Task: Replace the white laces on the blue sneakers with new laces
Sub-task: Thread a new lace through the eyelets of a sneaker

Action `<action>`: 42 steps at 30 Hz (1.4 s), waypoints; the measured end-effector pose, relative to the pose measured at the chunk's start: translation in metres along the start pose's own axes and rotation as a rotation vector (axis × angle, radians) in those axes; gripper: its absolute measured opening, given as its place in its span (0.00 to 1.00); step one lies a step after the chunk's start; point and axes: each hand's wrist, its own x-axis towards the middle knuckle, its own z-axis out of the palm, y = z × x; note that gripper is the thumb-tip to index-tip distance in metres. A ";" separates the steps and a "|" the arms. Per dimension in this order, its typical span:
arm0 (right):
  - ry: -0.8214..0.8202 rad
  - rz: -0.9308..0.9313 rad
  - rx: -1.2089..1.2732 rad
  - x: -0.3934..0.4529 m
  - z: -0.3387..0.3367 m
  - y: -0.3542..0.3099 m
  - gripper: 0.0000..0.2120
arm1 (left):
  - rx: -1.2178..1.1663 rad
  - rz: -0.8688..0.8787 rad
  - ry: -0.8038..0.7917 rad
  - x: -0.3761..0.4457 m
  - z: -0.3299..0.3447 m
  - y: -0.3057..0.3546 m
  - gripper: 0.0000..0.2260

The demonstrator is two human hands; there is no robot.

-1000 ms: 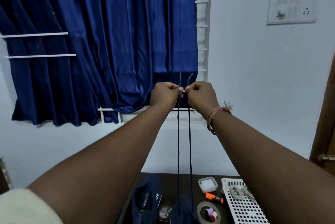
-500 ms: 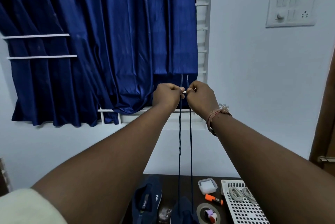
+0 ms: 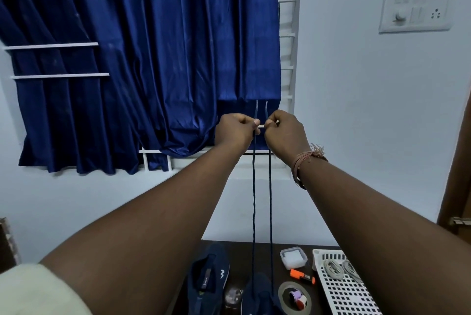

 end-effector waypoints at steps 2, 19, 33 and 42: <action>-0.009 0.004 -0.003 -0.002 0.003 0.006 0.08 | 0.009 -0.001 -0.006 -0.002 -0.001 -0.007 0.06; -0.719 0.331 -0.302 -0.195 0.074 0.224 0.07 | 0.374 -0.643 -0.388 -0.154 0.035 -0.267 0.11; -0.644 0.361 -0.191 -0.268 0.095 0.271 0.03 | 0.452 -0.577 -0.441 -0.202 0.051 -0.319 0.18; -0.895 0.493 -0.367 -0.256 0.090 0.261 0.06 | 0.348 -0.652 -0.559 -0.193 0.046 -0.344 0.09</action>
